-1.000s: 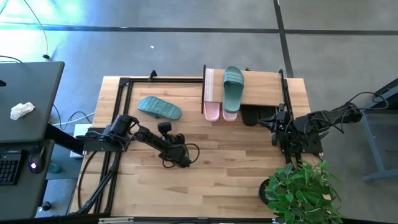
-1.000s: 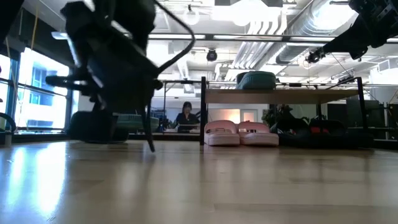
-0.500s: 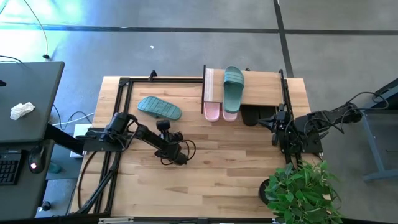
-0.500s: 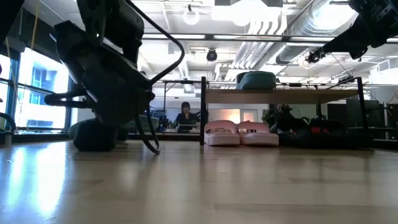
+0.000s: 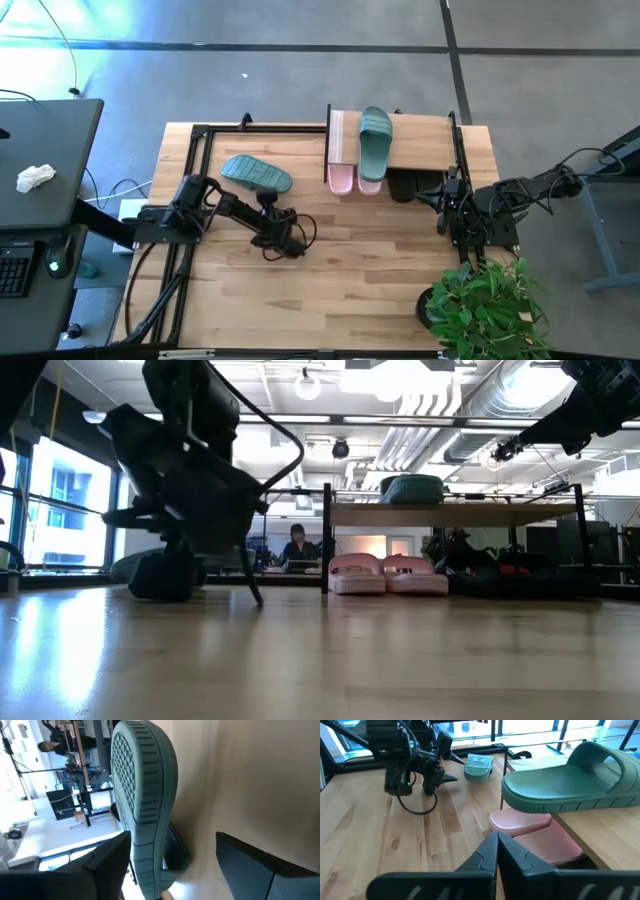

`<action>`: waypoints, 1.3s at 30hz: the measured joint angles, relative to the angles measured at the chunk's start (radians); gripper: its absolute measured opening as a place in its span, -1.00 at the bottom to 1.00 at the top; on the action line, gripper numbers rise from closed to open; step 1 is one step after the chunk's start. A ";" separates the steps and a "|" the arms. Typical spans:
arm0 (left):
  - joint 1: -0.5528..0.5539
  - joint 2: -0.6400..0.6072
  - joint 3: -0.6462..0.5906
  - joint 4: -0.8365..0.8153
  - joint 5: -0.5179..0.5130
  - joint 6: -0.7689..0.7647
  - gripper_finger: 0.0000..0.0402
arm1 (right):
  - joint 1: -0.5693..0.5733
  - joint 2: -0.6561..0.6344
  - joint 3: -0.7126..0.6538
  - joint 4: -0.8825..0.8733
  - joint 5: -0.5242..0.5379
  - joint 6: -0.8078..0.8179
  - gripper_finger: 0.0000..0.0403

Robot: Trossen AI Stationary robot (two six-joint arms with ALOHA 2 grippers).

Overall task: Pick and place slides into the shelf
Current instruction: Put the green slipper on the shelf

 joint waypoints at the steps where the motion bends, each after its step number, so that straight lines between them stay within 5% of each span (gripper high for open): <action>1: 0.007 0.000 0.000 0.007 0.000 0.012 0.35 | 0.000 0.000 0.000 0.000 0.000 0.000 -1.00; 9: 0.033 0.000 0.000 0.017 0.018 0.002 0.17 | 0.000 0.000 0.000 0.000 0.000 0.000 -1.00; 21: 0.033 -0.007 0.005 0.015 0.034 -0.023 -0.95 | 0.000 0.000 0.000 0.000 0.000 0.000 -1.00; 31: -0.050 -0.131 0.106 -0.105 0.030 -0.090 -0.99 | 0.000 0.015 0.000 0.001 0.000 -0.002 -1.00; 39: -0.201 -0.223 0.320 -0.373 0.012 -0.229 -1.00 | 0.000 0.061 0.000 0.001 -0.003 0.000 -1.00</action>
